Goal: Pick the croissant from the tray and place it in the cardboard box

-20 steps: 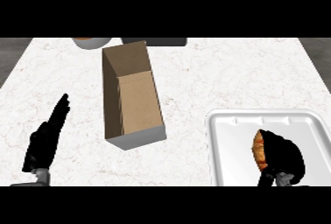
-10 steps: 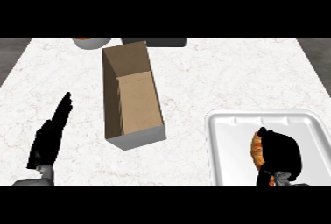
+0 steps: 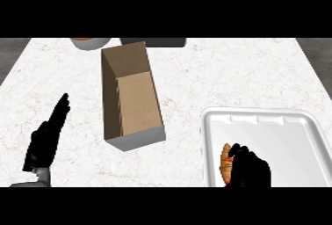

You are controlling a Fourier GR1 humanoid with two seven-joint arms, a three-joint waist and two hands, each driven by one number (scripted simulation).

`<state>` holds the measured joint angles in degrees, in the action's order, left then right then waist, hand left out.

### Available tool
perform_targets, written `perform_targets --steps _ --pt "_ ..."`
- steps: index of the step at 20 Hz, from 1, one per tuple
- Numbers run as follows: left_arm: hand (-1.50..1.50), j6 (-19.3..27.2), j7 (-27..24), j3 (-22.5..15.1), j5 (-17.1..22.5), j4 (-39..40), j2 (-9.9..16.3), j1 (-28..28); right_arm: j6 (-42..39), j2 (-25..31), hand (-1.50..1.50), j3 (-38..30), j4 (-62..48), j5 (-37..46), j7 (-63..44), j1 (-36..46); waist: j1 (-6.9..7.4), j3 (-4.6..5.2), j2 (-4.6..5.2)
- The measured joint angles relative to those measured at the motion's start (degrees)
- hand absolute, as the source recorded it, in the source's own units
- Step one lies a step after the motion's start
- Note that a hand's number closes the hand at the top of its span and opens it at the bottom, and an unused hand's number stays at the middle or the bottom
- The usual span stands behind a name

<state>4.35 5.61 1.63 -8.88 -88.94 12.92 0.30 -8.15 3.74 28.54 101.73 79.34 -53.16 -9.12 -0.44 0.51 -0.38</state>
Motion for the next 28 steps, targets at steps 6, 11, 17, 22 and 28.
perform_targets --steps 6,11,17,22,28 --pt "0.0 -0.2 -0.2 0.5 -0.4 -0.3 -0.3 0.2 0.2 -2.3 1.5 6.1 6.5 6.6 -4.1 -2.2 0.23 -0.39 0.21" --pt "0.0 -0.2 0.1 0.2 -1.0 -0.8 -0.9 0.5 -0.3 -3.0 1.5 11.3 14.9 8.3 -5.0 -1.0 0.35 -0.47 0.24" --pt "0.0 -0.5 -0.5 -0.2 -1.2 -0.1 -1.4 0.3 3.4 -3.5 1.5 16.4 21.8 5.6 -5.2 7.5 0.78 -0.49 0.29" --pt "0.0 -0.7 -0.5 -0.1 -1.4 0.4 -1.5 -0.5 5.0 -3.4 1.5 18.0 20.6 0.7 -7.3 20.1 1.12 -0.47 0.4" --pt "0.0 -2.1 -0.1 0.8 -0.7 0.7 -0.6 -1.5 6.5 -3.3 1.5 13.2 11.9 -8.6 -10.5 37.6 1.71 -0.43 0.49"
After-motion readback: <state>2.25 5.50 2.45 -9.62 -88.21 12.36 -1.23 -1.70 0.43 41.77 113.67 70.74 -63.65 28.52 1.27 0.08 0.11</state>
